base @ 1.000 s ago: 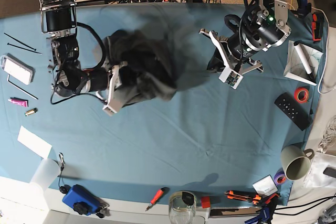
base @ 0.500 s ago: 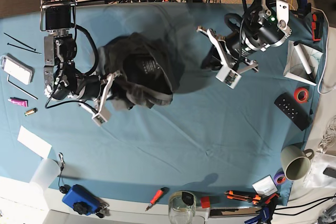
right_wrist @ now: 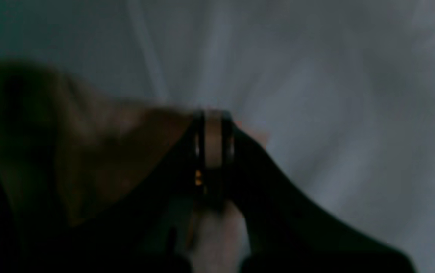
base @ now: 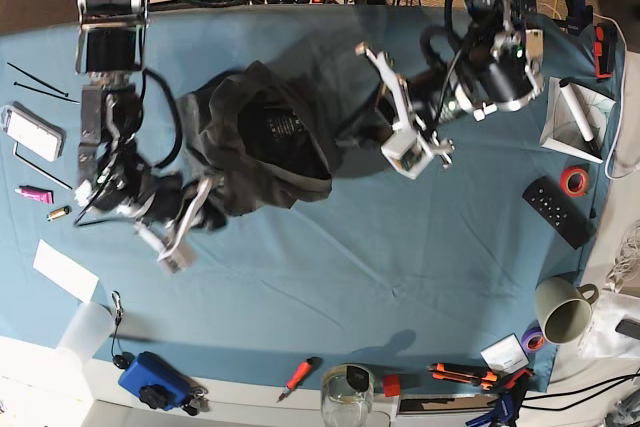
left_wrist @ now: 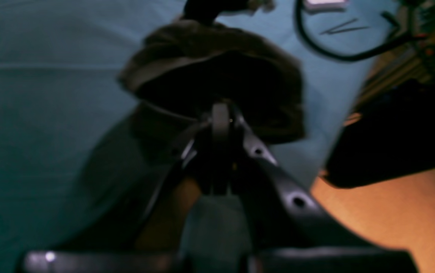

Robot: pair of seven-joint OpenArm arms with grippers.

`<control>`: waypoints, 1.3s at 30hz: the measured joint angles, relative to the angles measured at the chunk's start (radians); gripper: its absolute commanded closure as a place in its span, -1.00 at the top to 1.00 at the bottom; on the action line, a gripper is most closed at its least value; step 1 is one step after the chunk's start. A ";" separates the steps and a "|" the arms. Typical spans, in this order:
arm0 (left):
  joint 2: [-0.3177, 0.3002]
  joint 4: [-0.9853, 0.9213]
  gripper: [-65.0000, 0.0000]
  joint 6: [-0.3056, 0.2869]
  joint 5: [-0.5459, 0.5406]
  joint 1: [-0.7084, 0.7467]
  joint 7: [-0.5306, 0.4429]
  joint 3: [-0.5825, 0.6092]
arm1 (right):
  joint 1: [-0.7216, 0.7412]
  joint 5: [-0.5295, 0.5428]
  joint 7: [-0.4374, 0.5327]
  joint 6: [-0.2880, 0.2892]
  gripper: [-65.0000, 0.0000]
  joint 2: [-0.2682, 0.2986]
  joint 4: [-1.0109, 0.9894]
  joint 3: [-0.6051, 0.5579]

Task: Fold the T-shirt properly
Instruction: 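Move the left gripper onto the bundle and grasp its edge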

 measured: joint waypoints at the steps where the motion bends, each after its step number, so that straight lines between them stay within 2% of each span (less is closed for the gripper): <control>1: 0.000 -0.034 -1.00 0.005 0.002 -0.018 -0.003 0.000 | 0.018 -0.002 -0.002 0.000 -1.00 0.001 0.000 0.024; 6: -0.001 -0.199 -1.00 0.007 0.005 -0.130 0.006 0.043 | 0.064 -0.056 -0.019 -0.002 -1.00 0.007 0.000 0.119; 8: -0.003 -0.214 -1.00 0.006 -0.025 -0.160 0.058 0.105 | 0.060 -0.054 -0.026 0.000 -1.00 0.013 -0.003 0.129; 10: -0.003 -0.214 -1.00 -0.021 -0.052 -0.186 0.070 0.179 | 0.061 -0.037 -0.039 0.000 -1.00 0.029 -0.023 0.129; 13: 0.001 -0.212 -1.00 -0.027 -0.043 -0.204 0.083 0.294 | 0.060 -0.023 -0.048 -0.001 -1.00 0.055 -0.050 0.129; 16: 0.008 -0.213 -1.00 -0.030 0.075 -0.201 0.085 0.395 | 0.060 0.006 -0.056 0.000 -1.00 0.068 -0.056 0.130; 18: 0.008 -0.214 -1.00 -0.019 0.139 -0.201 0.022 0.446 | 0.061 0.013 -0.070 -0.001 -1.00 0.071 -0.056 0.130; 19: 0.008 -0.214 -1.00 0.011 0.175 -0.203 -0.012 0.466 | 0.061 0.012 -0.073 -0.001 -1.00 0.071 -0.056 0.130; 23: 0.008 -0.214 -1.00 0.073 0.321 -0.203 -0.071 0.491 | 0.060 0.013 -0.092 -0.001 -1.00 0.071 -0.056 0.130; 26: 0.008 -0.269 -1.00 0.075 0.380 -0.216 -0.129 0.491 | 0.061 0.015 -0.093 -0.001 -1.00 0.070 -0.056 0.130; 29: 0.009 -0.402 -1.00 0.075 0.394 -0.245 -0.132 0.492 | 0.060 0.089 -0.134 0.003 -1.00 0.071 -0.056 0.131; 30: 0.009 -0.451 -1.00 0.076 0.398 -0.257 -0.132 0.492 | 0.060 0.109 -0.150 0.026 -1.00 0.071 -0.056 0.131; 33: 0.009 -0.550 -1.00 0.130 0.388 -0.299 -0.153 0.492 | 0.061 0.207 -0.195 0.069 -1.00 0.070 -0.056 0.131; 36: 0.020 -0.577 -1.00 0.209 0.431 -0.325 -0.171 0.494 | 0.061 0.333 -0.277 0.112 -1.00 0.071 -0.056 0.131; 37: 0.021 -0.577 -1.00 0.214 0.438 -0.329 -0.171 0.494 | 0.060 0.384 -0.314 0.124 -1.00 0.071 -0.056 0.131; 39: 0.020 -0.576 -1.00 0.214 0.438 -0.333 -0.171 0.494 | 0.048 0.488 -0.312 0.128 -1.00 0.071 -0.056 0.131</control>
